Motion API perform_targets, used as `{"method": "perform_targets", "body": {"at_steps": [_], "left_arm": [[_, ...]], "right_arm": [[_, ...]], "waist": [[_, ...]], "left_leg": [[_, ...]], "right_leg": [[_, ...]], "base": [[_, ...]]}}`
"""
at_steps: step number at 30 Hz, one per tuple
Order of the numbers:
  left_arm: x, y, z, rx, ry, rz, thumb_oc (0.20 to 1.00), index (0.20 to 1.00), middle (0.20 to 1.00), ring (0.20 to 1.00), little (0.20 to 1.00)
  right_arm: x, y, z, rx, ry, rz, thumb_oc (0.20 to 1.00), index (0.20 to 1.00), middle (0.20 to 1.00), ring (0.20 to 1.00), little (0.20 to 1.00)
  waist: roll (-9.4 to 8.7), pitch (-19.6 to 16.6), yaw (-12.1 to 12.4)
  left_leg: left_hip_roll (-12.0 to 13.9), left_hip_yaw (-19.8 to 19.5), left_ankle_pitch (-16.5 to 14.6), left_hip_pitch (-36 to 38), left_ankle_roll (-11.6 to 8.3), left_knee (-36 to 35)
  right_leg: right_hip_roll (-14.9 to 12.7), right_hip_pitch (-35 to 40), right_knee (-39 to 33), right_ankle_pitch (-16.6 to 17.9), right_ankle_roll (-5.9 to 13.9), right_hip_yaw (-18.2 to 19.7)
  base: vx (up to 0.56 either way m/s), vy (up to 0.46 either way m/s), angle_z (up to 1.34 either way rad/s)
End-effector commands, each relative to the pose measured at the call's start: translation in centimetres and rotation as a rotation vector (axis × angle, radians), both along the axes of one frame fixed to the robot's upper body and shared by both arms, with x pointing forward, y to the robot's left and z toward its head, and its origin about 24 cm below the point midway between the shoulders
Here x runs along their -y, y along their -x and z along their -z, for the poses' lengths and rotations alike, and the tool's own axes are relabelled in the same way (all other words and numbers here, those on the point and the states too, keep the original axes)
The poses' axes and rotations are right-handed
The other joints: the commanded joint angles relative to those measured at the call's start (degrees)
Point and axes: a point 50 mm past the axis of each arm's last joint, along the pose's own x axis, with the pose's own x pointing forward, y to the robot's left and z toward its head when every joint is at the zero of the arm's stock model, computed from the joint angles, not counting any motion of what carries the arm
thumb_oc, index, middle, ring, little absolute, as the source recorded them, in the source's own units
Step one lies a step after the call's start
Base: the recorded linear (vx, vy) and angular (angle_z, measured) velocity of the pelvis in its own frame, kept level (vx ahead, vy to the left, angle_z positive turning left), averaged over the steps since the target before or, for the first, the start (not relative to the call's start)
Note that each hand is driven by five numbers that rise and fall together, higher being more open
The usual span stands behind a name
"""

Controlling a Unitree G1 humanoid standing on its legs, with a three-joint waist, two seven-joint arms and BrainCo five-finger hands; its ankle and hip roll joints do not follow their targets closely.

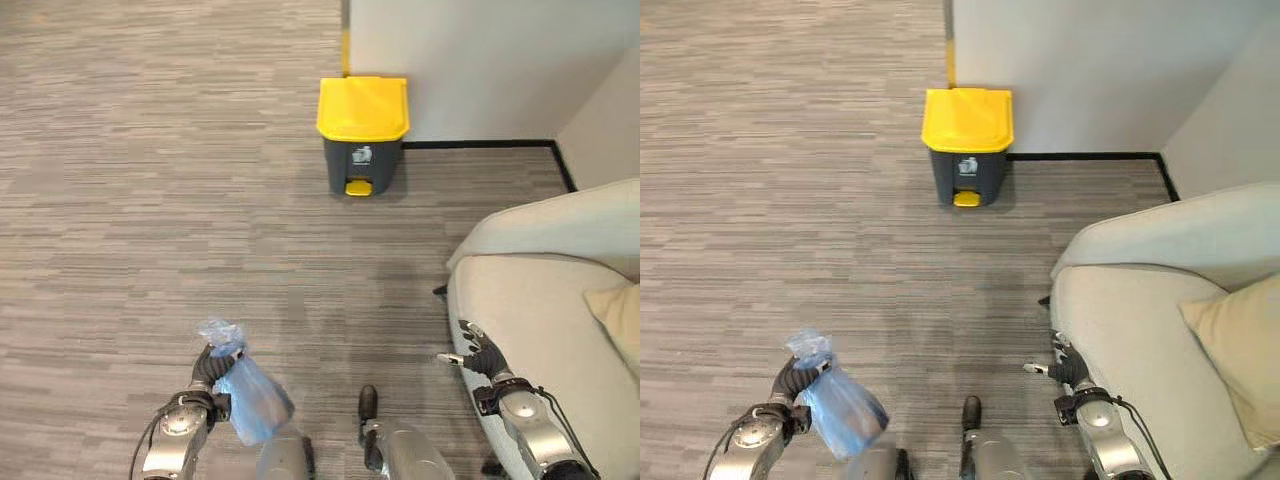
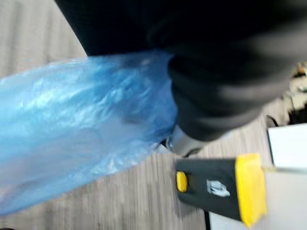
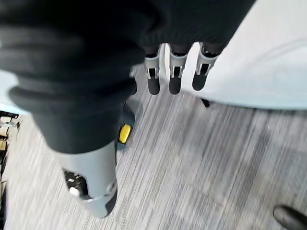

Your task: Gather garbage on tea table into small bin, then transfer packed bag to large trash can.

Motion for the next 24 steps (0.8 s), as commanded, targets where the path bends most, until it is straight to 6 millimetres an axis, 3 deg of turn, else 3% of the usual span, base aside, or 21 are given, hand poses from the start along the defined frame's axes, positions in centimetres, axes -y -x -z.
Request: {"method": "perform_targets", "body": {"at_steps": [1, 2, 7, 9, 10, 12, 13, 14, 17, 20, 24], "left_arm": [[-0.3, -0.9, -1.8, 0.090, -0.050, 0.040, 0.200, 0.200, 0.200, 0.200, 0.200], [-0.3, -0.9, -1.8, 0.090, -0.050, 0.040, 0.200, 0.200, 0.200, 0.200, 0.200], [-0.1, -1.0, -1.8, 0.093, -0.055, 0.053, 0.200, 0.200, 0.200, 0.200, 0.200], [-0.1, -0.9, -1.8, 0.087, -0.061, 0.062, 0.200, 0.200, 0.200, 0.200, 0.200], [-0.5, -0.1, -1.6, 0.071, -0.072, 0.058, 0.200, 0.200, 0.200, 0.200, 0.200], [-0.6, 0.0, -1.6, 0.069, -0.072, 0.054, 0.200, 0.200, 0.200, 0.200, 0.200], [-0.6, 0.0, -1.6, 0.070, -0.072, 0.054, 0.200, 0.200, 0.200, 0.200, 0.200], [-0.9, 0.1, -1.6, 0.067, -0.080, 0.040, 0.200, 0.200, 0.200, 0.200, 0.200], [-1.2, 0.2, -1.8, 0.070, -0.086, 0.033, 0.200, 0.200, 0.200, 0.200, 0.200], [-1.7, -0.4, -2.4, 0.093, -0.106, 0.029, 0.200, 0.200, 0.200, 0.200, 0.200], [-1.7, -0.8, -2.7, 0.105, -0.105, 0.019, 0.200, 0.200, 0.200, 0.200, 0.200]], "right_arm": [[1.5, -0.2, -1.3, 0.068, 0.011, 0.040, 1.000, 1.000, 1.000, 1.000, 1.000], [1.5, -0.2, -1.3, 0.068, 0.011, 0.040, 1.000, 1.000, 1.000, 1.000, 1.000], [1.3, 0.1, -0.8, 0.056, 0.002, 0.062, 1.000, 1.000, 1.000, 1.000, 1.000], [1.3, 0.3, -0.5, 0.045, -0.002, 0.070, 1.000, 1.000, 1.000, 1.000, 1.000], [0.9, 0.7, -0.1, 0.025, -0.002, 0.051, 1.000, 1.000, 1.000, 1.000, 1.000], [0.7, 0.5, -0.1, 0.025, -0.005, 0.047, 1.000, 1.000, 1.000, 1.000, 1.000], [0.7, 0.5, -0.1, 0.025, -0.005, 0.048, 1.000, 1.000, 1.000, 1.000, 1.000], [0.3, 0.3, -0.1, 0.029, -0.014, 0.041, 1.000, 1.000, 1.000, 1.000, 1.000], [-0.3, 0.0, -0.2, 0.034, -0.029, 0.017, 1.000, 1.000, 1.000, 1.000, 1.000], [-1.2, -0.8, -0.5, 0.052, -0.041, -0.016, 1.000, 1.000, 1.000, 1.000, 1.000], [-1.6, -1.5, -0.9, 0.065, -0.040, -0.036, 1.000, 1.000, 1.000, 1.000, 1.000]], "waist": [[0.19, 0.5, 0.3], [0.17, 0.5, 0.4], [1.24, 0.4, 2.4], [1.32, -0.3, 2.7], [1.02, -1.5, 3.0], [0.27, -2.2, 3.1], [0.38, -2.4, 3.2], [-0.47, -2.8, 3.6], [-1.10, -3.1, 4.1], [-1.40, -3.2, 4.5], [-0.16, -2.0, 3.8]], "left_leg": [[-0.3, 1.3, 1.4, -2.5, 0.47, -9.6], [-0.4, 1.3, 1.4, -2.4, 0.48, -9.6], [-0.9, 3.9, 12.2, -7.1, -1.48, -21.7], [-0.7, 5.7, 13.3, -7.3, -1.55, -22.8], [-1.5, 5.2, 11.4, -4.5, -0.04, -23.9], [-2.2, 5.1, 10.0, -4.3, 0.74, -22.2], [-2.1, 5.1, 10.2, -4.5, 0.72, -22.3], [-2.8, 5.5, 7.8, -4.1, 2.03, -20.9], [-3.5, 5.8, 6.2, -3.6, 3.04, -20.3], [-4.5, 5.7, 4.0, -1.5, 4.79, -21.5], [-4.3, 5.2, 2.1, 3.4, 5.25, -23.8]], "right_leg": [[-3.6, 2.0, 0.7, -7.8, 9.44, 0.1], [-3.6, 2.1, 0.7, -7.8, 9.45, 0.1], [-0.7, 7.5, 0.0, -10.2, 9.21, 1.0], [-0.3, 10.0, -0.3, -11.1, 9.27, 1.9], [-1.2, 12.4, 0.3, -12.8, 10.13, 3.4], [-2.4, 13.2, 0.5, -12.8, 10.80, 4.1], [-2.3, 12.9, 0.4, -12.6, 10.76, 4.2], [-3.9, 13.6, 1.1, -12.5, 11.78, 5.3], [-5.0, 12.5, 3.2, -10.5, 13.00, 6.5], [-5.5, 7.9, 10.4, -6.2, 14.67, 7.9], [-4.9, -0.6, 11.1, -5.3, 13.83, 5.0]], "base": [[0.26, -0.056, -0.04], [0.18, -0.026, 0.02], [0.30, 0.005, -0.20], [0.53, 0.139, -0.29], [0.54, 0.199, -0.39], [0.41, 0.180, -0.51], [0.43, 0.237, -0.37], [0.30, 0.200, -0.13], [0.21, 0.153, -0.23], [0.25, 0.185, -0.28], [0.21, 0.076, -0.28]]}}
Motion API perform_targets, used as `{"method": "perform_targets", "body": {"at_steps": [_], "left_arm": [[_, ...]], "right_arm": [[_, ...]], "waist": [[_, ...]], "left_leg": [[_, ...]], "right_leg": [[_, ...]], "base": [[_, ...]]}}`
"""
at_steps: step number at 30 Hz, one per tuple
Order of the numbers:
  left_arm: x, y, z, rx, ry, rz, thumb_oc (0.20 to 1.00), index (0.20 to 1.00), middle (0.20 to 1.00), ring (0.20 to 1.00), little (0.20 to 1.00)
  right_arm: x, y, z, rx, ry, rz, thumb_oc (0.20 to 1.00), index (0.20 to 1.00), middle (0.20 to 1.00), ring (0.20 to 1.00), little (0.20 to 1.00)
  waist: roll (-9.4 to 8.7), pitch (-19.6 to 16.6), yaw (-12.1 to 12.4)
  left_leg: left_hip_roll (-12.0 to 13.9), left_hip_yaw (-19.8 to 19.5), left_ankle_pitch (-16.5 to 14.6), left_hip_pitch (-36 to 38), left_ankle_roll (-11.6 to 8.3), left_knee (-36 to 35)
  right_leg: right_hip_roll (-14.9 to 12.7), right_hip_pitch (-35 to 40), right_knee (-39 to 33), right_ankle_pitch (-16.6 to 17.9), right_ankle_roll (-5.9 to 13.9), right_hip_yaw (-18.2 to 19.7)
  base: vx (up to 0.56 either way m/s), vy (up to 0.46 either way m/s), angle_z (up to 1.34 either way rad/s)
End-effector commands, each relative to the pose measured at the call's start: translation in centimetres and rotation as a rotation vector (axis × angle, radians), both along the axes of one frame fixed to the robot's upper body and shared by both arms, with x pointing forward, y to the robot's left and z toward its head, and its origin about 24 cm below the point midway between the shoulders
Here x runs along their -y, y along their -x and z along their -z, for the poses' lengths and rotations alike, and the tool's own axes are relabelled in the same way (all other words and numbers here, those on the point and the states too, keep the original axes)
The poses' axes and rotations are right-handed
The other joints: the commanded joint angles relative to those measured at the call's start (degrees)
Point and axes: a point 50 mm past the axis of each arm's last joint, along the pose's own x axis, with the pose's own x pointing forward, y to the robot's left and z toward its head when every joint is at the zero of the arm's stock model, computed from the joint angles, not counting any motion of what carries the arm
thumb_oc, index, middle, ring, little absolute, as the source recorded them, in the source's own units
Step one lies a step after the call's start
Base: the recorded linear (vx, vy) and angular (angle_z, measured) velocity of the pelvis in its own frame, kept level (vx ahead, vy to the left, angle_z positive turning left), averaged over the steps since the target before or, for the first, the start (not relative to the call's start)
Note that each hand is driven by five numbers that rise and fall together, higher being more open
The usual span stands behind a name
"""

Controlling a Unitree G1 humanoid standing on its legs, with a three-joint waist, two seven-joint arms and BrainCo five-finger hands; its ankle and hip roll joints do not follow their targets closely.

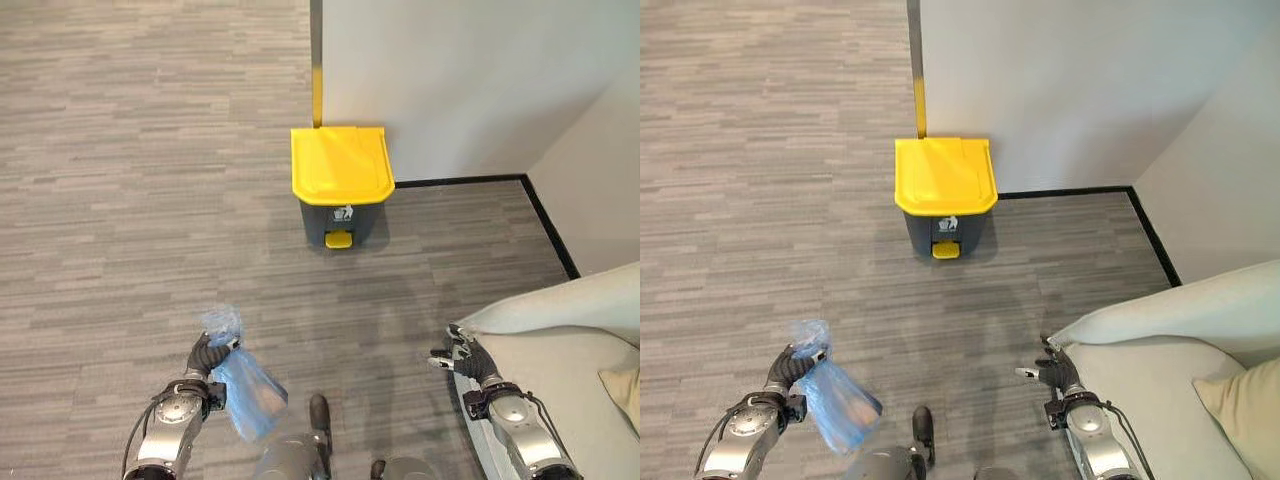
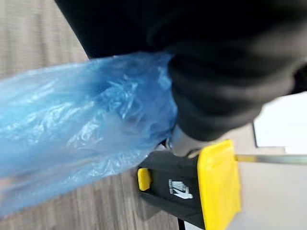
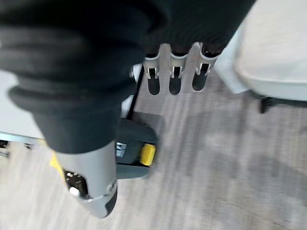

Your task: Gather garbage on tea table into small bin, then transfer packed bag to large trash can.

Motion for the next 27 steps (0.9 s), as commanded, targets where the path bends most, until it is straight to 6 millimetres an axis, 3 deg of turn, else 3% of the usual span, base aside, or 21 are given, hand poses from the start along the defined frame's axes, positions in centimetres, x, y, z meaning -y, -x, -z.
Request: {"method": "perform_targets", "body": {"at_steps": [1, 3, 6, 8, 9, 10, 11, 12, 13, 14, 15, 18, 23, 25, 27], "left_arm": [[-0.7, -0.3, -2.0, 0.098, -0.066, 0.021, 0.200, 0.200, 0.200, 0.200, 0.200], [-0.6, -0.3, -1.8, 0.095, -0.056, 0.021, 0.200, 0.200, 0.200, 0.200, 0.200], [-0.6, -0.6, -1.9, 0.101, -0.054, 0.010, 0.200, 0.200, 0.200, 0.200, 0.200], [-0.6, -0.6, -1.8, 0.101, -0.052, 0.010, 0.200, 0.200, 0.200, 0.200, 0.200], [-0.3, -0.3, -1.6, 0.087, -0.049, 0.030, 0.200, 0.200, 0.200, 0.200, 0.200], [0.0, -0.1, -1.3, 0.075, -0.039, 0.037, 0.200, 0.200, 0.200, 0.200, 0.200], [0.0, -0.1, -1.3, 0.075, -0.039, 0.036, 0.200, 0.200, 0.200, 0.200, 0.200], [0.2, 0.1, -1.1, 0.065, -0.031, 0.044, 0.200, 0.200, 0.200, 0.200, 0.200], [0.3, 0.1, -1.0, 0.060, -0.026, 0.051, 0.200, 0.200, 0.200, 0.200, 0.200], [0.3, 0.1, -1.0, 0.060, -0.027, 0.051, 0.200, 0.200, 0.200, 0.200, 0.200], [0.5, 0.0, -0.9, 0.060, -0.025, 0.056, 0.200, 0.200, 0.200, 0.200, 0.200], [0.7, -0.2, -0.9, 0.063, -0.015, 0.057, 0.200, 0.200, 0.200, 0.200, 0.200], [1.2, -0.4, -0.6, 0.055, -0.006, 0.069, 0.200, 0.200, 0.200, 0.200, 0.200], [1.1, -0.5, -0.6, 0.054, -0.013, 0.068, 0.200, 0.200, 0.200, 0.200, 0.200], [1.1, -0.3, -0.6, 0.053, -0.015, 0.063, 0.200, 0.200, 0.200, 0.200, 0.200]], "right_arm": [[0.6, -0.6, -0.9, 0.043, 0.017, -0.003, 1.000, 1.000, 1.000, 1.000, 1.000], [0.7, -0.6, -1.0, 0.043, 0.021, -0.002, 1.000, 1.000, 1.000, 1.000, 1.000], [0.8, -0.4, -0.8, 0.033, 0.016, 0.005, 1.000, 1.000, 1.000, 1.000, 1.000], [1.0, -0.2, -0.7, 0.026, 0.022, 0.007, 1.000, 1.000, 1.000, 1.000, 1.000], [1.7, 0.7, -0.2, 0.002, 0.027, 0.029, 1.000, 1.000, 1.000, 1.000, 1.000], [2.3, 1.2, 0.0, -0.012, 0.041, 0.043, 1.000, 1.000, 1.000, 1.000, 1.000], [2.2, 1.2, 0.0, -0.012, 0.041, 0.043, 1.000, 1.000, 1.000, 1.000, 1.000], [2.8, 1.4, 0.0, -0.012, 0.054, 0.056, 1.000, 1.000, 1.000, 1.000, 1.000], [3.0, 1.6, 0.0, -0.015, 0.059, 0.066, 1.000, 1.000, 1.000, 1.000, 1.000], [3.0, 1.6, 0.0, -0.015, 0.058, 0.066, 1.000, 1.000, 1.000, 1.000, 1.000], [3.2, 1.5, -0.2, -0.001, 0.056, 0.075, 1.000, 1.000, 1.000, 1.000, 1.000], [3.8, 1.7, -0.2, -0.003, 0.063, 0.093, 1.000, 1.000, 1.000, 1.000, 1.000], [4.4, 1.8, -0.1, -0.011, 0.067, 0.127, 1.000, 1.000, 1.000, 1.000, 1.000], [4.7, 1.9, -0.1, -0.013, 0.072, 0.136, 1.000, 1.000, 1.000, 1.000, 1.000], [4.8, 2.1, 0.2, -0.025, 0.078, 0.141, 1.000, 1.000, 1.000, 1.000, 1.000]], "waist": [[0.36, 0.2, 0.6], [1.03, 1.4, -1.0], [1.22, 2.9, -2.8], [1.42, 3.2, -3.4], [1.18, 2.2, -4.5], [2.19, 1.4, -4.9], [2.02, 1.3, -5.1], [3.02, 0.5, -5.6], [3.38, 0.0, -5.8], [3.21, -0.1, -5.9], [3.22, 0.0, -6.2], [3.01, -0.1, -6.6], [1.64, 0.2, -6.6], [1.33, 0.5, -6.3], [1.44, 0.8, -5.7]], "left_leg": [[4.1, -2.4, -6.5, -2.2, -9.18, 6.6], [3.6, -3.6, -7.9, 2.0, -9.25, 5.2], [2.9, -5.4, -9.9, 7.1, -10.46, 4.1], [2.8, -6.3, -10.6, 8.6, -10.87, 4.0], [2.4, -8.5, -12.9, 12.0, -11.85, 3.6], [4.2, -9.6, -12.5, 12.8, -13.38, 5.3], [4.0, -9.7, -12.3, 12.6, -13.36, 5.3], [6.4, -9.3, -9.6, 11.5, -16.00, 8.3], [7.6, -9.3, -7.7, 10.8, -16.71, 10.6], [7.4, -9.4, -7.5, 10.6, -16.68, 10.5], [8.3, -9.7, -4.5, 8.4, -17.21, 16.3], [9.3, -9.3, -1.4, 6.3, -16.91, 21.0], [9.4, -6.5, -6.6, 0.7, -15.19, 16.6], [10.4, -5.8, -6.1, -1.6, -15.70, 13.7], [12.3, -6.0, -2.6, -2.6, -16.93, 9.9]], "right_leg": [[1.1, 0.9, -18.5, 13.5, -2.19, -2.5], [1.4, -4.7, -21.5, 15.0, -2.35, -4.3], [-0.3, -8.8, -29.5, 18.3, -1.03, -8.1], [-0.4, -9.3, -30.4, 19.1, -0.70, -8.7], [-0.9, -8.5, -30.5, 20.6, -0.75, -6.3], [-0.5, -7.6, -29.2, 20.9, -1.77, -6.3], [-0.7, -7.7, -29.3, 21.0, -1.76, -6.3], [0.0, -6.8, -28.8, 20.0, -2.81, -7.5], [0.6, -6.0, -28.7, 19.0, -3.60, -7.8], [0.4, -6.1, -28.8, 19.1, -3.59, -7.8], [1.4, -4.6, -28.5, 17.7, -5.01, -8.1], [2.5, -2.3, -28.5, 15.5, -6.55, -7.5], [1.4, 0.8, -29.5, 13.9, -5.86, -6.5], [0.9, 1.8, -29.7, 13.4, -5.68, -5.9], [1.0, 3.2, -29.8, 12.9, -5.32, -5.6]], "base": [[0.35, 0.064, -0.06], [0.42, 0.004, 0.08], [0.34, -0.075, 0.30], [0.45, -0.164, 0.55], [0.76, -0.364, 0.85], [0.61, -0.319, 1.14], [0.38, -0.304, 1.33], [0.25, -0.239, 0.97], [0.25, -0.239, 0.37], [0.24, -0.201, 0.32], [0.21, -0.152, 0.23], [0.19, -0.115, 0.10], [0.15, -0.014, -0.02], [0.12, 0.087, -0.14], [0.16, 0.131, -0.06]]}}
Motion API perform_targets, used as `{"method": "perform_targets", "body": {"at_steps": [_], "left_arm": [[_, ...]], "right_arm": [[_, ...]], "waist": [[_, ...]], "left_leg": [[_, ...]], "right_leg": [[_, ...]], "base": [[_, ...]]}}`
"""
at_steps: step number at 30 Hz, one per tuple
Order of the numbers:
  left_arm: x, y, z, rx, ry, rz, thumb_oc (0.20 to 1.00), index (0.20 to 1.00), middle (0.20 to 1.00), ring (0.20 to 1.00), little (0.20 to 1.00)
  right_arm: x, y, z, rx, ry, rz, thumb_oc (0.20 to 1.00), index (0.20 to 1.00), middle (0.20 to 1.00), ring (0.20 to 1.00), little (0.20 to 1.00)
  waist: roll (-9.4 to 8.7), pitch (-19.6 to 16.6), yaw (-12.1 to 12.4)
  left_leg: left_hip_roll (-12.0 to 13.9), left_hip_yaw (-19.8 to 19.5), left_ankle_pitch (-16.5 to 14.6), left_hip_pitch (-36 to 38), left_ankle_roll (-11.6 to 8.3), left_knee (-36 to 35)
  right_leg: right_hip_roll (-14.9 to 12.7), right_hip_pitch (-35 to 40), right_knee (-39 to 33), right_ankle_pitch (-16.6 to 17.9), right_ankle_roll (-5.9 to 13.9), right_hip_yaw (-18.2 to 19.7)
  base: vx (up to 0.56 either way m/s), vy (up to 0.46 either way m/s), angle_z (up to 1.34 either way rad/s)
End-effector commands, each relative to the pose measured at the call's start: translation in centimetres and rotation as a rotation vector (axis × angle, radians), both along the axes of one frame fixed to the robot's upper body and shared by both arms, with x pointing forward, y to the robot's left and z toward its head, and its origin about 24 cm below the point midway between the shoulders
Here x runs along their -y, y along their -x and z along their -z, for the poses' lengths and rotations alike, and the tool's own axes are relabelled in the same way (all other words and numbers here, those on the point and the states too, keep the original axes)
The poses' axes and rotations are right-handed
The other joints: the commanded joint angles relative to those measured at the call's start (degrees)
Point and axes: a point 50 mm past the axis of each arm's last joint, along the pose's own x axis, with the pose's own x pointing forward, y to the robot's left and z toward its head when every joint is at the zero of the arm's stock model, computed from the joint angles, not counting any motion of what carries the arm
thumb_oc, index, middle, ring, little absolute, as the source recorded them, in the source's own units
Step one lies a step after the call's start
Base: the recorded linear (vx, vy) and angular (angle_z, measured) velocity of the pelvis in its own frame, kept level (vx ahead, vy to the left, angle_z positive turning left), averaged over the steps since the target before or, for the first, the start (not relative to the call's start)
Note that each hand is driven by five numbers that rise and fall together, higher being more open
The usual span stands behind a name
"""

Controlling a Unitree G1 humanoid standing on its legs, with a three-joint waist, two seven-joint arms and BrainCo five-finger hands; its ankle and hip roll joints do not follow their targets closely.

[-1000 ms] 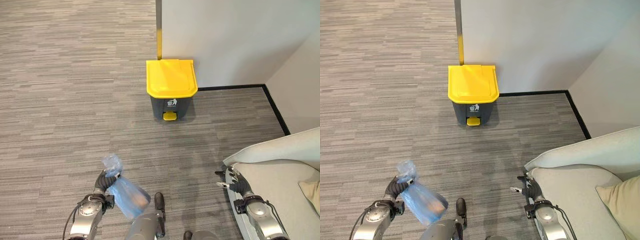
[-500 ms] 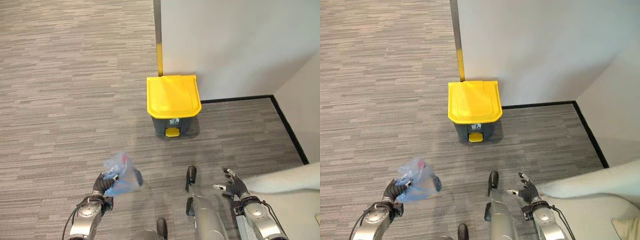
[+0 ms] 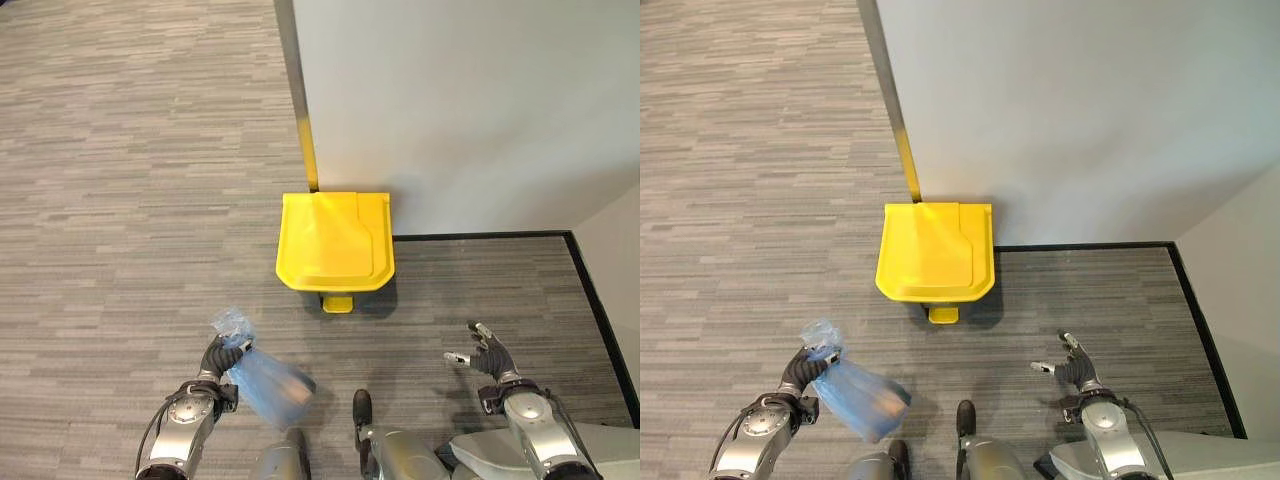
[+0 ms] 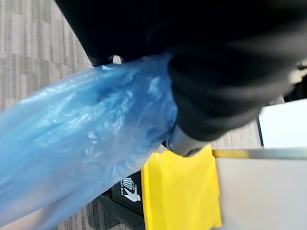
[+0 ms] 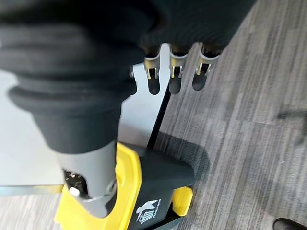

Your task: Gather garbage on tea table into small bin, then transfer packed bag to large trash can.

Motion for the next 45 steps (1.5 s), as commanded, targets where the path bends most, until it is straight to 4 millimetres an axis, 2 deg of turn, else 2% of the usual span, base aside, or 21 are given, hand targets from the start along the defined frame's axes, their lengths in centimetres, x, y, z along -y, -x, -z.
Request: {"method": "perform_targets", "body": {"at_steps": [1, 4, 7, 9, 12, 14, 15, 16, 18, 19, 21, 26, 33, 39, 42, 45], "left_arm": [[-0.7, -0.1, -1.3, 0.074, -0.056, 0.020, 0.200, 0.200, 0.200, 0.200, 0.200], [-0.5, 0.1, -1.2, 0.070, -0.050, 0.022, 0.200, 0.200, 0.200, 0.200, 0.200], [-0.4, 0.3, -1.1, 0.066, -0.054, 0.039, 0.200, 0.200, 0.200, 0.200, 0.200], [-0.6, 0.4, -1.2, 0.066, -0.058, 0.035, 0.200, 0.200, 0.200, 0.200, 0.200], [-1.8, 0.5, -1.6, 0.074, -0.084, 0.000, 0.200, 0.200, 0.200, 0.200, 0.200], [-2.6, 0.3, -2.1, 0.091, -0.104, -0.030, 0.200, 0.200, 0.200, 0.200, 0.200], [-2.7, 0.3, -2.1, 0.092, -0.100, -0.039, 0.200, 0.200, 0.200, 0.200, 0.200], [-2.7, 0.2, -2.3, 0.099, -0.097, -0.046, 0.200, 0.200, 0.200, 0.200, 0.200], [-2.9, 0.3, -2.1, 0.090, -0.094, -0.059, 0.200, 0.200, 0.200, 0.200, 0.200], [-2.6, 0.4, -2.0, 0.089, -0.086, -0.049, 0.200, 0.200, 0.200, 0.200, 0.200], [-2.4, 0.6, -1.7, 0.078, -0.079, -0.045, 0.200, 0.200, 0.200, 0.200, 0.200], [-2.0, 0.7, -1.2, 0.054, -0.070, -0.022, 0.200, 0.200, 0.200, 0.200, 0.200], [-1.8, 1.1, -0.9, 0.038, -0.070, -0.015, 0.200, 0.200, 0.200, 0.200, 0.200], [-1.7, 1.2, -0.8, 0.038, -0.064, -0.027, 0.200, 0.200, 0.200, 0.200, 0.200], [-1.7, 1.4, -0.7, 0.036, -0.051, -0.034, 0.200, 0.200, 0.200, 0.200, 0.200], [-1.6, 1.3, -0.8, 0.036, -0.050, -0.029, 0.200, 0.200, 0.200, 0.200, 0.200]], "right_arm": [[1.5, 0.7, -0.3, 0.021, 0.012, 0.047, 1.000, 1.000, 1.000, 1.000, 1.000], [1.6, 1.2, 0.1, -0.001, 0.013, 0.056, 1.000, 1.000, 1.000, 1.000, 1.000], [1.5, 1.1, 0.2, -0.012, 0.021, 0.045, 1.000, 1.000, 1.000, 1.000, 1.000], [1.1, 0.9, 0.2, -0.011, 0.016, 0.036, 1.000, 1.000, 1.000, 1.000, 1.000], [-0.5, -0.1, 0.3, -0.005, -0.018, -0.001, 1.000, 1.000, 1.000, 1.000, 1.000], [-1.4, -0.8, 0.2, 0.011, -0.047, -0.014, 1.000, 1.000, 1.000, 1.000, 1.000], [-1.8, -0.8, 0.3, 0.010, -0.059, -0.024, 1.000, 1.000, 1.000, 1.000, 1.000], [-1.6, -0.7, 0.3, 0.003, -0.057, -0.021, 1.000, 1.000, 1.000, 1.000, 1.000], [-1.5, -0.9, 0.2, 0.012, -0.050, -0.020, 1.000, 1.000, 1.000, 1.000, 1.000], [-1.0, -0.3, 0.3, 0.004, -0.049, -0.002, 1.000, 1.000, 1.000, 1.000, 1.000], [-0.4, -0.1, 0.4, -0.007, -0.030, 0.018, 1.000, 1.000, 1.000, 1.000, 1.000], [0.3, 0.2, 0.4, -0.013, -0.020, 0.032, 1.000, 1.000, 1.000, 1.000, 1.000], [0.1, 0.7, 0.8, -0.026, -0.028, 0.029, 1.000, 1.000, 1.000, 1.000, 1.000], [-0.4, 0.4, 0.8, -0.027, -0.023, -0.001, 1.000, 1.000, 1.000, 1.000, 1.000], [-0.4, 0.5, 0.9, -0.038, -0.016, -0.004, 1.000, 1.000, 1.000, 1.000, 1.000], [-0.4, 0.2, 0.7, -0.035, 0.000, -0.020, 1.000, 1.000, 1.000, 1.000, 1.000]], "waist": [[0.68, -1.4, 1.0], [0.98, -1.5, 1.4], [1.68, -2.4, 1.3], [1.42, -2.7, 1.6], [-0.17, -2.1, 3.6], [-0.50, -1.4, 5.1], [-0.67, -0.8, 5.1], [-0.69, -0.8, 5.0], [-0.64, -0.2, 5.0], [-0.70, 0.2, 4.2], [-0.84, -0.5, 4.2], [-0.50, -2.2, 3.6], [-0.12, -3.5, 3.1], [-0.46, -2.9, 3.3], [-0.93, -2.9, 3.5], [-0.74, -1.9, 3.9]], "left_leg": [[1.6, 1.8, 4.4, 2.2, 1.19, 0.9], [2.7, 0.9, 6.5, 1.4, 0.37, -0.6], [2.3, 1.9, 5.4, 3.5, 0.69, -2.5], [1.2, 1.7, 4.2, 3.7, 1.42, -1.6], [-1.7, 3.3, 0.5, 4.1, 4.46, 0.5], [-2.4, 5.3, -0.7, 4.6, 5.89, 0.6], [-3.1, 5.6, -0.9, 6.1, 6.37, -0.1], [-4.4, 5.6, -1.1, 7.0, 6.93, -0.9], [-5.6, 5.9, -2.1, 8.8, 7.31, -1.8], [-6.4, 4.0, -3.1, 9.0, 7.49, -0.5], [-6.6, 3.9, -3.2, 8.5, 7.14, 0.1], [-5.9, 3.4, -2.5, 9.5, 6.25, -2.0], [-5.6, 3.4, -2.4, 11.8, 5.81, -3.9], [-5.6, 3.1, -2.6, 12.3, 6.41, -4.3], [-5.6, 3.9, -2.4, 12.5, 6.55, -4.8], [-5.9, 3.3, -2.6, 12.0, 7.15, -4.4]], "right_leg": [[-4.8, 0.0, 2.4, -6.7, 8.47, 0.4], [-5.5, 1.4, 2.5, -7.2, 9.04, 0.7], [-6.6, 2.3, 2.5, -7.1, 10.13, 1.2], [-7.7, 2.6, 2.5, -6.6, 10.70, 2.2], [-10.6, 0.8, 3.5, -3.8, 13.02, 5.0], [-11.5, -1.5, 7.1, -3.5, 13.50, 3.4], [-9.7, -3.4, 10.7, -3.9, 13.19, 2.4], [-7.4, -4.7, 10.6, -4.0, 12.90, 2.4], [-5.7, -6.1, 8.8, -4.3, 11.17, -1.2], [-3.8, -6.1, 8.8, -5.1, 11.04, 2.3], [-3.7, -4.9, 6.3, -4.3, 10.29, 2.2], [-3.2, -2.7, 2.6, -4.0, 10.06, 1.6], [-2.7, 0.3, 0.8, -4.7, 9.79, 2.1], [-1.9, -1.4, 4.3, -5.0, 10.01, 3.2], [-1.9, -1.9, 3.7, -4.6, 10.13, 3.1], [-1.8, -4.4, 7.3, -4.3, 10.73, 3.1]], "base": [[0.14, 0.159, -0.07], [0.12, 0.184, -0.26], [0.14, 0.271, -0.25], [0.14, 0.330, -0.22], [0.07, 0.402, -0.50], [0.06, 0.364, -1.02], [0.12, 0.279, -1.17], [0.17, 0.245, -0.67], [0.20, 0.058, 0.01], [0.22, -0.070, 0.02], [0.18, -0.122, 0.31], [0.13, -0.098, 0.49], [0.08, -0.034, -0.03], [-0.02, 0.001, -0.22], [-0.09, -0.009, -0.43], [-0.12, -0.009, -0.34]]}}
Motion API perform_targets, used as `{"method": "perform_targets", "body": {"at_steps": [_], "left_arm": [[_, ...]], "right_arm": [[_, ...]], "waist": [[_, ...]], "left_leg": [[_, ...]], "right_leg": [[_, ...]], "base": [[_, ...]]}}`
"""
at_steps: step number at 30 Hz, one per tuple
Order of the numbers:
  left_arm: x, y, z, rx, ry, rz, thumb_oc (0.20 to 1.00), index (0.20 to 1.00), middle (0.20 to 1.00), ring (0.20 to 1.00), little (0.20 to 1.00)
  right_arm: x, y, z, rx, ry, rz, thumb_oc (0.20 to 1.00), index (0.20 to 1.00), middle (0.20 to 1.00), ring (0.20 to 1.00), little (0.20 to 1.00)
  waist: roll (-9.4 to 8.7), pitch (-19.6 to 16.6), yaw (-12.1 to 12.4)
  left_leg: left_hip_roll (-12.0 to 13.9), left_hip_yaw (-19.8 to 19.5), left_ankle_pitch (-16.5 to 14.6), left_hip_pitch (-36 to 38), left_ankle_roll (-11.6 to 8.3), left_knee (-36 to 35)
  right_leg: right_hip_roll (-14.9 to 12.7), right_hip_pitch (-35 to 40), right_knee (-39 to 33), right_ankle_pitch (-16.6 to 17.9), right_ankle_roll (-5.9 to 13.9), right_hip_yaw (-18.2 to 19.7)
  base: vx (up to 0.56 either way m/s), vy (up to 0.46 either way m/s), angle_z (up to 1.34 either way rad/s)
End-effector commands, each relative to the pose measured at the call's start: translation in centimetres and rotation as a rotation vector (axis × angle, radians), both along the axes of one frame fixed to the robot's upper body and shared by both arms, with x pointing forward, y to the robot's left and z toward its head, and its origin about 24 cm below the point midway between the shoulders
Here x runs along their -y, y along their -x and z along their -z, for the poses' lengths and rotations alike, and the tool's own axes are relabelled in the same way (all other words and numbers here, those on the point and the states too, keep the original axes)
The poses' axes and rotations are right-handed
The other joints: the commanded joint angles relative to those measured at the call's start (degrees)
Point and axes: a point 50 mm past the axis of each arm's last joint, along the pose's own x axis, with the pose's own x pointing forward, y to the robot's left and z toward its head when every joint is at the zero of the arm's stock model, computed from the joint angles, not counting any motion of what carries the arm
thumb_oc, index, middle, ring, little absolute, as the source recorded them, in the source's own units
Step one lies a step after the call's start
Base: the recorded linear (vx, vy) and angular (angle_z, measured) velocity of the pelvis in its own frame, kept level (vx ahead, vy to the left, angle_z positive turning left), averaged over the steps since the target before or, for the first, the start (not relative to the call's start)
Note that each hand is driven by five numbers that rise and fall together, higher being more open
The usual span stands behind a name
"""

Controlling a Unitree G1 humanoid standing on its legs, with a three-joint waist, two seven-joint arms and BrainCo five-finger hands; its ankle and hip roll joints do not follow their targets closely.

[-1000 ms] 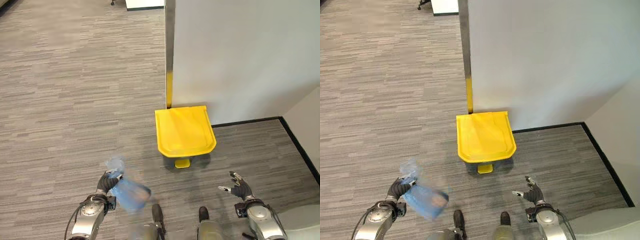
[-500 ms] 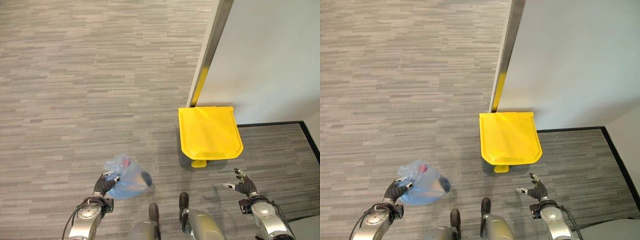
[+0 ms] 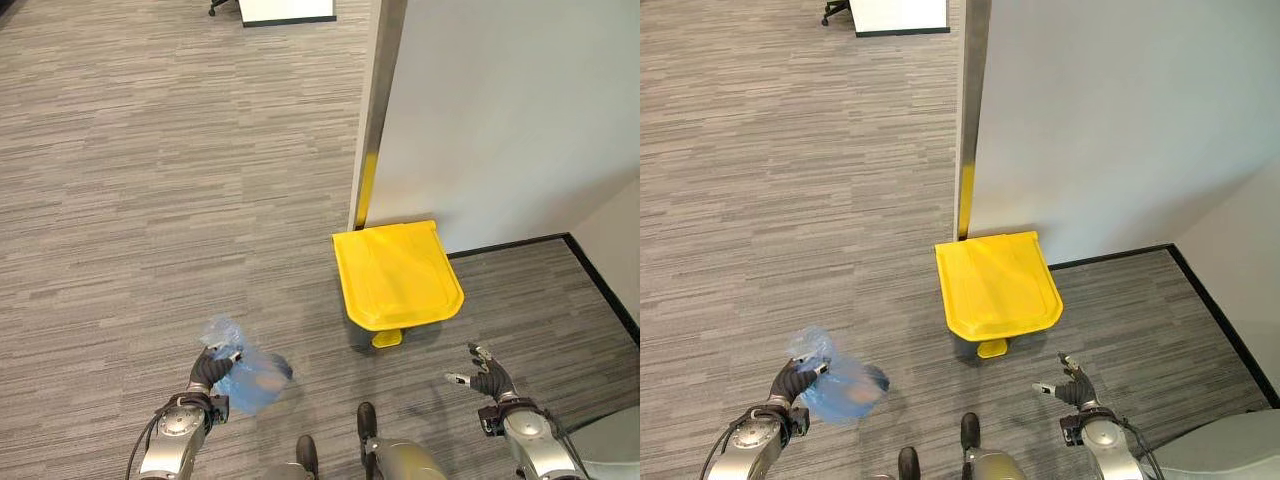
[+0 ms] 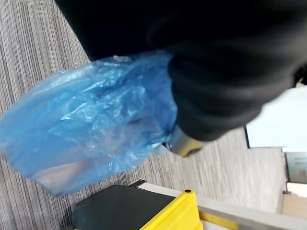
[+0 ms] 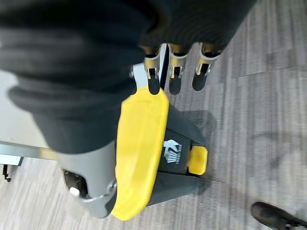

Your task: Gather garbage on tea table into small bin, then transfer packed bag to large trash can.

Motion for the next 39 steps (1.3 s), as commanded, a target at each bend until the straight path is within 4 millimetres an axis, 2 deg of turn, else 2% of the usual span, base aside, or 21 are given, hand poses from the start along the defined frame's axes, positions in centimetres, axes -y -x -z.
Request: {"method": "perform_targets", "body": {"at_steps": [1, 2, 3, 4, 5, 7, 9, 12, 13, 15, 16, 17, 18, 19, 20, 22, 24, 30, 34, 38, 39], "left_arm": [[-0.4, -1.3, -2.0, 0.101, -0.045, 0.031, 0.200, 0.200, 0.200, 0.200, 0.200], [-0.4, -1.4, -2.0, 0.101, -0.045, 0.031, 0.200, 0.200, 0.200, 0.200, 0.200], [-0.8, -1.6, -2.2, 0.110, -0.052, 0.018, 0.200, 0.200, 0.200, 0.200, 0.200], [-0.8, -1.7, -2.2, 0.110, -0.052, 0.018, 0.200, 0.200, 0.200, 0.200, 0.200], [-1.1, -1.9, -2.4, 0.121, -0.060, 0.005, 0.200, 0.200, 0.200, 0.200, 0.200], [-1.1, -1.7, -2.3, 0.121, -0.042, -0.006, 0.200, 0.200, 0.200, 0.200, 0.200], [-1.2, -1.3, -2.0, 0.106, -0.043, -0.010, 0.200, 0.200, 0.200, 0.200, 0.200], [-0.9, -1.1, -1.8, 0.099, -0.029, -0.010, 0.200, 0.200, 0.200, 0.200, 0.200], [0.0, -1.3, -1.6, 0.100, -0.009, 0.011, 0.200, 0.200, 0.200, 0.200, 0.200], [0.1, -1.4, -1.6, 0.102, -0.005, 0.018, 0.200, 0.200, 0.200, 0.200, 0.200], [0.2, -1.6, -1.7, 0.106, -0.008, 0.025, 0.200, 0.200, 0.200, 0.200, 0.200], [0.5, -1.7, -1.6, 0.106, -0.005, 0.028, 0.200, 0.200, 0.200, 0.200, 0.200], [0.5, -1.7, -1.6, 0.104, -0.003, 0.028, 0.200, 0.200, 0.200, 0.200, 0.200], [0.5, -1.7, -1.6, 0.104, -0.003, 0.028, 0.200, 0.200, 0.200, 0.200, 0.200], [0.5, -1.6, -1.5, 0.099, -0.001, 0.029, 0.200, 0.200, 0.200, 0.200, 0.200], [0.4, -1.6, -1.5, 0.097, -0.004, 0.028, 0.200, 0.200, 0.200, 0.200, 0.200], [0.3, -1.0, -1.2, 0.081, -0.007, 0.027, 0.200, 0.200, 0.200, 0.200, 0.200], [-0.2, -0.4, -0.9, 0.057, -0.026, 0.015, 0.200, 0.200, 0.200, 0.200, 0.200], [-1.2, -0.4, -1.4, 0.072, -0.049, -0.014, 0.200, 0.200, 0.200, 0.200, 0.200], [-1.8, -0.8, -1.9, 0.094, -0.058, -0.035, 0.200, 0.200, 0.200, 0.200, 0.200], [-2.0, -0.8, -2.1, 0.096, -0.069, -0.036, 0.200, 0.200, 0.200, 0.200, 0.200]], "right_arm": [[-0.5, -1.5, -1.3, 0.074, -0.002, -0.038, 1.000, 1.000, 1.000, 1.000, 1.000], [-0.5, -1.5, -1.3, 0.075, -0.002, -0.038, 1.000, 1.000, 1.000, 1.000, 1.000], [-0.6, -1.7, -1.3, 0.074, -0.008, -0.042, 1.000, 1.000, 1.000, 1.000, 1.000], [-0.6, -1.7, -1.3, 0.074, -0.008, -0.041, 1.000, 1.000, 1.000, 1.000, 1.000], [-0.8, -2.2, -1.5, 0.087, -0.014, -0.045, 1.000, 1.000, 1.000, 1.000, 1.000], [-1.1, -2.0, -1.3, 0.074, -0.019, -0.056, 1.000, 1.000, 1.000, 1.000, 1.000], [-1.0, -1.7, -1.1, 0.067, -0.014, -0.057, 1.000, 1.000, 1.000, 1.000, 1.000], [-0.4, -1.5, -1.2, 0.066, 0.001, -0.053, 1.000, 1.000, 1.000, 1.000, 1.000], [0.7, -1.1, -1.4, 0.065, 0.028, -0.030, 1.000, 1.000, 1.000, 1.000, 1.000], [0.9, -1.0, -1.4, 0.060, 0.033, -0.024, 1.000, 1.000, 1.000, 1.000, 1.000], [1.0, -1.1, -1.6, 0.068, 0.035, -0.022, 1.000, 1.000, 1.000, 1.000, 1.000], [1.1, -1.1, -1.6, 0.068, 0.034, -0.016, 1.000, 1.000, 1.000, 1.000, 1.000], [1.2, -1.0, -1.5, 0.064, 0.037, -0.013, 1.000, 1.000, 1.000, 1.000, 1.000], [1.2, -1.0, -1.5, 0.064, 0.037, -0.013, 1.000, 1.000, 1.000, 1.000, 1.000], [1.3, -0.8, -1.4, 0.055, 0.039, -0.005, 1.000, 1.000, 1.000, 1.000, 1.000], [1.3, -0.7, -1.3, 0.053, 0.036, -0.002, 1.000, 1.000, 1.000, 1.000, 1.000], [1.0, -0.3, -0.8, 0.034, 0.030, 0.003, 1.000, 1.000, 1.000, 1.000, 1.000], [0.9, 0.0, -0.3, 0.016, 0.019, 0.019, 1.000, 1.000, 1.000, 1.000, 1.000], [0.8, -0.1, 0.1, 0.000, 0.015, 0.033, 1.000, 1.000, 1.000, 1.000, 1.000], [-0.2, -1.8, -1.1, 0.066, -0.004, 0.001, 1.000, 1.000, 1.000, 1.000, 1.000], [-0.8, -2.3, -1.4, 0.086, -0.019, -0.018, 1.000, 1.000, 1.000, 1.000, 1.000]], "waist": [[-0.90, 2.0, 0.0], [-0.95, 1.9, 0.0], [-0.82, 2.5, 0.3], [-0.81, 2.6, 0.3], [-0.59, 3.1, 1.0], [-0.81, 2.8, 1.3], [-1.43, 2.0, 1.4], [-1.35, 1.4, 1.0], [-1.02, 1.4, 0.2], [-0.81, 1.4, 0.0], [-0.76, 1.7, 0.1], [-0.97, 1.7, 0.2], [-1.05, 1.7, 0.1], [-1.05, 1.7, 0.1], [-1.07, 1.6, 0.3], [-1.13, 2.0, 0.6], [-0.93, 1.2, 0.7], [-0.77, 0.6, 0.8], [-1.20, 0.4, 1.6], [-2.24, 1.6, 3.3], [-2.23, 2.4, 3.6]], "left_leg": [[-0.8, -3.5, -7.2, -2.1, 0.30, 6.5], [-0.9, -3.5, -7.3, -2.3, 0.31, 6.6], [-0.4, -3.6, -7.6, -3.1, 0.06, 7.9], [-0.4, -3.6, -7.7, -3.1, 0.05, 8.1], [1.3, -2.8, -7.6, -3.3, -0.67, 8.3], [2.2, -2.9, -7.5, -2.4, -1.55, 8.2], [3.4, -2.4, -6.9, -1.3, -2.86, 7.8], [4.9, -2.1, -6.0, -1.2, -4.22, 8.0], [6.8, 0.2, -3.1, -3.1, -5.01, 11.7], [7.1, 0.5, -2.3, -3.6, -5.00, 12.8], [6.4, 0.0, -2.1, -4.6, -4.80, 13.8], [4.7, -0.5, -3.7, -6.0, -4.20, 13.6], [4.3, 0.0, -4.0, -6.4, -3.94, 13.1], [4.3, 0.0, -4.0, -6.4, -3.94, 13.1], [3.8, 1.9, -3.4, -7.9, -3.76, 11.7], [3.7, 1.9, -3.4, -8.0, -3.91, 12.0], [3.3, 2.7, -2.8, -5.5, -4.05, 8.1], [2.2, 1.7, -2.6, -3.4, -3.44, 4.9], [0.3, -0.2, -4.0, -2.5, -1.91, 4.3], [-2.4, -4.2, -6.7, -5.1, -0.25, 8.5], [-3.3, -4.9, -7.6, -5.2, 0.86, 9.2]], "right_leg": [[-3.0, -1.3, 9.0, -6.7, 7.70, -0.1], [-3.1, -1.6, 9.2, -6.8, 7.71, 0.0], [-4.7, -1.7, 8.7, -6.9, 7.86, 0.7], [-4.7, -1.6, 8.6, -6.9, 7.86, 0.7], [-7.3, -2.9, 7.6, -6.1, 7.66, -0.7], [-8.4, -3.3, 7.0, -5.8, 7.49, -2.8], [-8.4, -1.6, 4.7, -6.0, 7.27, -4.5], [-8.0, 0.0, 2.9, -6.3, 6.85, -6.3], [-7.7, 2.5, 1.2, -6.9, 5.88, -8.8], [-7.4, 3.2, 0.7, -7.0, 5.39, -9.1], [-7.0, 3.9, 0.3, -7.2, 5.02, -8.9], [-6.7, 4.7, -0.3, -7.5, 4.71, -9.0], [-6.6, 4.9, -0.6, -7.5, 4.65, -9.2], [-6.6, 4.9, -0.6, -7.5, 4.65, -9.2], [-6.2, 5.8, -1.3, -7.7, 4.45, -9.5], [-5.9, 6.4, -1.5, -7.8, 4.48, -9.5], [-5.4, 7.6, -2.8, -7.6, 4.86, -10.2], [-5.2, 8.0, -3.0, -7.5, 5.13, -9.5], [-5.7, 7.5, -2.0, -7.0, 6.18, -6.9], [-6.9, 5.2, 1.3, -6.8, 7.61, -4.0], [-7.4, 2.9, 6.5, -6.9, 8.56, -3.1]], "base": [[-0.12, -0.026, -0.17], [-0.09, -0.133, -0.10], [-0.02, -0.100, -0.10], [0.02, -0.286, -0.04], [0.08, -0.285, -0.09], [0.14, -0.321, -0.22], [0.18, -0.303, -0.38], [0.11, -0.224, 0.06], [0.13, -0.323, 0.50], [0.06, -0.159, 0.54], [0.05, -0.106, 0.25], [0.06, -0.126, 0.12], [0.04, -0.083, 0.19], [0.02, -0.043, 0.18], [0.02, -0.026, 0.10], [0.00, 0.000, 0.00], [0.06, 0.041, -0.01], [0.04, 0.060, 0.04], [0.06, 0.144, -0.18], [0.08, 0.288, -0.31], [0.09, 0.276, -0.31]]}}
